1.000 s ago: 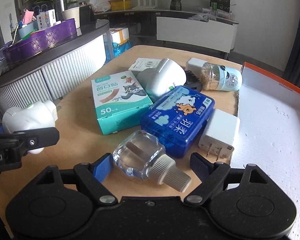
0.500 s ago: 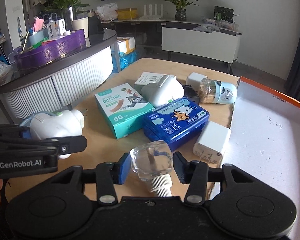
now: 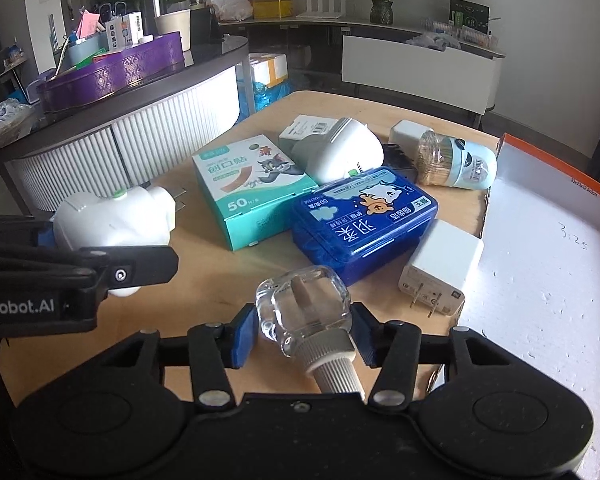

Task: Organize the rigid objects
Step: 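Carry the heater with left tool while right tool carries the bottle over the orange-rimmed box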

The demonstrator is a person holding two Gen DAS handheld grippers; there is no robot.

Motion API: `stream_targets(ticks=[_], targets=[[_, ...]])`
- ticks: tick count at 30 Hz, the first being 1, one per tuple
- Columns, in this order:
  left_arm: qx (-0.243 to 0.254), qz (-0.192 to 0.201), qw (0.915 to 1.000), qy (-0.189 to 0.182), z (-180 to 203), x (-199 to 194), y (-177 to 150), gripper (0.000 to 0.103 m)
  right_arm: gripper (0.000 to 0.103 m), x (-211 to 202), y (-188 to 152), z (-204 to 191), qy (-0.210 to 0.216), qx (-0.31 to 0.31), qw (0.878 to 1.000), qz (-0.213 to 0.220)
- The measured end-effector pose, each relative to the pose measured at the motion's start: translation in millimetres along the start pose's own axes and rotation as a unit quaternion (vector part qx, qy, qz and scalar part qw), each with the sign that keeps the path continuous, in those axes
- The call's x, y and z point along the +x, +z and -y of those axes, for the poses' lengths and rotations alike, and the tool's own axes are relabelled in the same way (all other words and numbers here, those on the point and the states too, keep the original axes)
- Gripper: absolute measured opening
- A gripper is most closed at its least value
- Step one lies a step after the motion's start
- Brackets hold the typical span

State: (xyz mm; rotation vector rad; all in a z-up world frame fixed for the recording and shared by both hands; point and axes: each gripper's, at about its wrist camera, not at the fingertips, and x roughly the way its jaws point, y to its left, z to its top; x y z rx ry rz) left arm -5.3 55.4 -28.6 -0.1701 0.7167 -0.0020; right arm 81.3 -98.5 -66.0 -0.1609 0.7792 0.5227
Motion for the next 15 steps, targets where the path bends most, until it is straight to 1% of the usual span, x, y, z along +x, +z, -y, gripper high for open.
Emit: stream_targets(ticks=[3,8,12,15], targets=[[0.0,0.003,1.0,0.0,1.4,-1.8,1.4,0.061,0.059,-3.7,-2.5,-1.1,-0.012,-0.003,1.0,0.009],[0.004,0.011,0.9999,-0.007,9.2,-7.3,8.7,0.061,0.059,-22.8,0.3,3.7,-0.014,0.008,0.999,0.031],[0.018,0.021,0.9995,-0.016,22.8,-11.9,18.0,0.061,0.059,-43.2,7.8,15.4,-0.025,0.028,0.998,0.05],[0.026,0.022,0.9989,-0.033,35.1,-12.6,25.5,0.061,0.059,-62.1,13.8,29.0,-0.037,0.044,0.996,0.063]])
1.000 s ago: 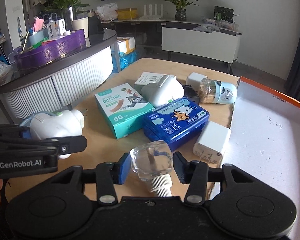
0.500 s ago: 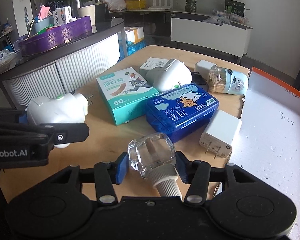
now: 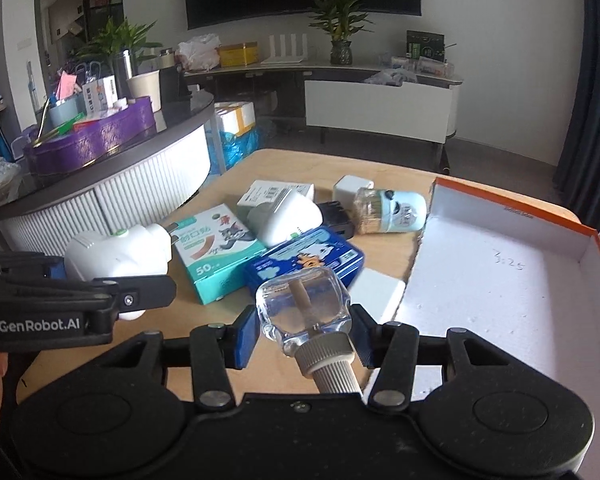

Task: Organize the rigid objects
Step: 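Carry the heater with left tool while right tool carries the bottle over the orange-rimmed box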

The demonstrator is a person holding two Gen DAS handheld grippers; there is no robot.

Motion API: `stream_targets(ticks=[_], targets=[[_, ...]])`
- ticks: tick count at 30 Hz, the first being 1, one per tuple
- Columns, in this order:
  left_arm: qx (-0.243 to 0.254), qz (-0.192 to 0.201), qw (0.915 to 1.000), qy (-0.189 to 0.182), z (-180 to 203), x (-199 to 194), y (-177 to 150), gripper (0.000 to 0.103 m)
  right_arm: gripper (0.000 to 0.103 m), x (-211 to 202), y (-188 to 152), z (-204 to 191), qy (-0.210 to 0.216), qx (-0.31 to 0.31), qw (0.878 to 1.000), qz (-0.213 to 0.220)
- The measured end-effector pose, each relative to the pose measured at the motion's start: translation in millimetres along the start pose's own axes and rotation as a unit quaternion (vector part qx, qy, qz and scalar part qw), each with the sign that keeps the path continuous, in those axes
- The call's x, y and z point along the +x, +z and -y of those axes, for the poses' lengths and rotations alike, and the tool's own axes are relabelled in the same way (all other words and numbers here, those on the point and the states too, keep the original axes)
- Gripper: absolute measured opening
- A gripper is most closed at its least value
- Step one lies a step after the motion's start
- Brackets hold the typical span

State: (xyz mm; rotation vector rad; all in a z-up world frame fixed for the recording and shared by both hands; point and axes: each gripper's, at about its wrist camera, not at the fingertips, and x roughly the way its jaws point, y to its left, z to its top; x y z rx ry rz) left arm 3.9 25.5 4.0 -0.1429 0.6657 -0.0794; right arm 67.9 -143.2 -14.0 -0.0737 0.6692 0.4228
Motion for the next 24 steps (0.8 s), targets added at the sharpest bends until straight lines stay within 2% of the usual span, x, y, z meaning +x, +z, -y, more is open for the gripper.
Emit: stream_targets(ticks=[4,9,12,16,24], targets=[[0.007,-0.003,0.9995,-0.031,17.2,4.0,14.4,0.061,0.059,-21.2,8.0,20.5,-0.028,0.017,0.999,0.01],[0.051,-0.005,0.9966,-0.064,46.1,14.8,33.7,0.061,0.059,-43.7,18.0,53.5,-0.072,0.048,0.996,0.019],[0.057,-0.013,0.9944,-0.088,60.2,25.7,44.6,0.061,0.059,-55.1,20.7,75.3,-0.096,0.07,0.993,0.027],[0.09,-0.009,0.991,-0.099,86.0,40.5,54.5,0.061,0.059,-66.4,21.5,96.3,-0.123,0.088,0.988,0.036],[0.089,-0.006,0.9873,-0.132,122.5,56.1,59.5,0.061,0.059,-74.2,21.8,134.8,-0.151,0.116,0.98,0.051]])
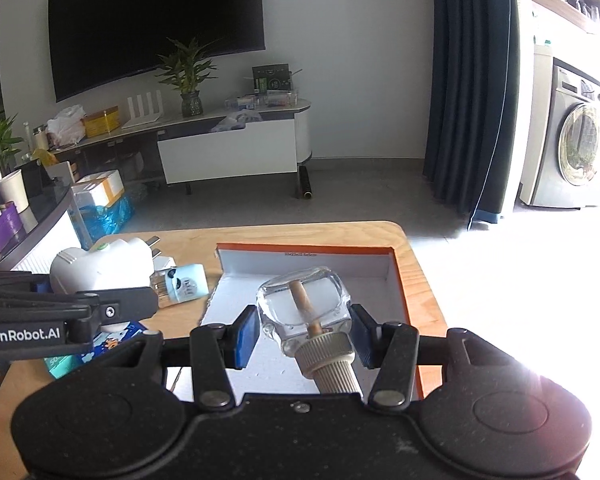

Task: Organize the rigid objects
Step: 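Carry the heater with left tool while right tool carries the bottle over the orange-rimmed box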

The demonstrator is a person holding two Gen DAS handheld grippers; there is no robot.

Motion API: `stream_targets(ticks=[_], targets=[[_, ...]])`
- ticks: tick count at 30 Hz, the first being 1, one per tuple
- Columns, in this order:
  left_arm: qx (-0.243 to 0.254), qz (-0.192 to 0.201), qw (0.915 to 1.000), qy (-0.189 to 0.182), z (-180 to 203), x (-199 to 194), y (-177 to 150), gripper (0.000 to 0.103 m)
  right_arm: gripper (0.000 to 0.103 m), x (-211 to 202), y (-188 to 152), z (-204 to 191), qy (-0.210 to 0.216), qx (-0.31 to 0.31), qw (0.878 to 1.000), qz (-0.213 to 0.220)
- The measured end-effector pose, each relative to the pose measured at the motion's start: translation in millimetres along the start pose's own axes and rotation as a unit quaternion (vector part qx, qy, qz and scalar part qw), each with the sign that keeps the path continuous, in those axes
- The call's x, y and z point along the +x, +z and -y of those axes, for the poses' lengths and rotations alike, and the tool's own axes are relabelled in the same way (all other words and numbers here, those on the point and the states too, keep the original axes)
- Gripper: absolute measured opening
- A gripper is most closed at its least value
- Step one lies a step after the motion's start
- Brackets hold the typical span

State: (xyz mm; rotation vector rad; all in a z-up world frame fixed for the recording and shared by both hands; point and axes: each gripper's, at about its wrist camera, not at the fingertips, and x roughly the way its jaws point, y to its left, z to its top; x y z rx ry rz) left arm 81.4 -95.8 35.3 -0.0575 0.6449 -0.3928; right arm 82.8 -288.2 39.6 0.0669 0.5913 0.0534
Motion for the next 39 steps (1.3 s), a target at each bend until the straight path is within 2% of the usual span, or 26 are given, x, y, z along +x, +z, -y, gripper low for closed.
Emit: stream_targets(ticks=[12,39], targets=[[0.0,-0.013,0.9999,0.001,7.7,26.4,10.5,0.061,0.059,20.3,11.8,32.5,-0.007,0.026,1.0,0.005],[-0.003,-0.046,0.9989,0.006,5.7,76.3,21.8,0.061,0.059,88.3,25.2,42.1,-0.014,0.026,0.999,-0.043]])
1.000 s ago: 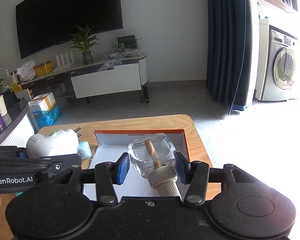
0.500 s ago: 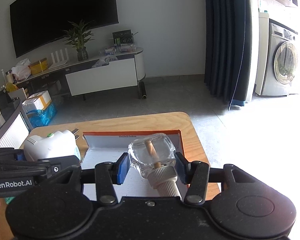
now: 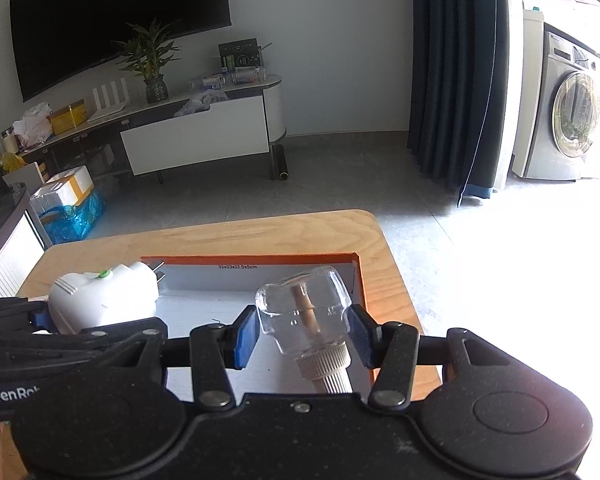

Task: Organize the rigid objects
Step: 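Carry the heater with left tool while right tool carries the bottle over the orange-rimmed box, then lower and release the heater with left tool while right tool releases the bottle into the box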

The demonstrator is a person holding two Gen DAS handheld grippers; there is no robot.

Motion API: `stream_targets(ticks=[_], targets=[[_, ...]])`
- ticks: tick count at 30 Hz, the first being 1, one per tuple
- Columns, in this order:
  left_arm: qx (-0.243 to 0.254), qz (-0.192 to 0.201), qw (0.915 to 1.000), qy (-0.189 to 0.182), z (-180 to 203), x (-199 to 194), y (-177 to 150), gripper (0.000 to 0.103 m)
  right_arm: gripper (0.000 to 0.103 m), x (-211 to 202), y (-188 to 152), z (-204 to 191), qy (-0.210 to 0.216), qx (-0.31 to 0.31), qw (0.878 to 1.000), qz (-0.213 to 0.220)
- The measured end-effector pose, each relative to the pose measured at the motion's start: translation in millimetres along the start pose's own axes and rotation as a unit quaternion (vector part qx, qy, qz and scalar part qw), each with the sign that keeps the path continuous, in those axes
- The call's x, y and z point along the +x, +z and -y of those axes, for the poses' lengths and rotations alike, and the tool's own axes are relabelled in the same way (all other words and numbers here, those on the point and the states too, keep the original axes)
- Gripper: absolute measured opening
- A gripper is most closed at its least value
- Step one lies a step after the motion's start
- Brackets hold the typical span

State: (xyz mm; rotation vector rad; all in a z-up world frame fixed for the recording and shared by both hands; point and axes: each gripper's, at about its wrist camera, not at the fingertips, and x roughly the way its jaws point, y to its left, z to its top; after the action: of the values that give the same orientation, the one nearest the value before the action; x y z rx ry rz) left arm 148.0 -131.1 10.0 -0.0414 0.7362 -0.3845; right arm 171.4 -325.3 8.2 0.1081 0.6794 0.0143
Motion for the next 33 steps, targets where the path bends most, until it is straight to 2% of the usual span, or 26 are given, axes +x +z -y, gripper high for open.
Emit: stream_targets(ticks=[11,13,16,22,23,24,25,28,33], targets=[[-0.015,-0.018,0.9997,0.004,-9.8,19.8,4.9,0.061,0.061,41.1,13.5,-3.2,0.008,-0.004,1.0,-0.02],[-0.014,-0.02,0.9997,0.003,-9.5,23.8,6.5,0.061,0.062,43.3,16.6,-3.3,0.006,-0.003,1.0,-0.009],[-0.014,-0.025,0.9996,0.001,-7.2,30.2,8.7,0.061,0.063,34.7,18.6,-0.7,0.01,0.002,1.0,0.011],[-0.022,-0.031,0.9992,-0.012,-3.4,45.4,11.7,0.062,0.068,9.2,19.2,10.8,-0.01,0.003,0.999,0.043],[-0.027,-0.028,0.9992,-0.01,-2.7,45.6,12.7,0.063,0.069,5.5,19.2,12.0,-0.013,0.003,0.999,0.046],[-0.028,-0.025,0.9992,-0.01,-2.0,44.7,13.7,0.072,0.07,2.5,19.6,12.9,-0.016,0.003,0.999,0.048],[-0.03,-0.021,0.9992,-0.012,-1.4,42.4,14.6,0.075,0.071,-0.1,19.3,13.5,-0.017,0.004,0.999,0.047],[-0.025,-0.017,0.9994,-0.014,1.1,31.9,15.2,0.076,0.072,-8.2,17.0,15.0,-0.016,0.008,0.999,0.049],[-0.022,-0.023,0.9994,0.01,0.0,12.9,11.7,0.08,0.078,-19.7,11.1,9.7,-0.016,0.008,0.999,0.049]])
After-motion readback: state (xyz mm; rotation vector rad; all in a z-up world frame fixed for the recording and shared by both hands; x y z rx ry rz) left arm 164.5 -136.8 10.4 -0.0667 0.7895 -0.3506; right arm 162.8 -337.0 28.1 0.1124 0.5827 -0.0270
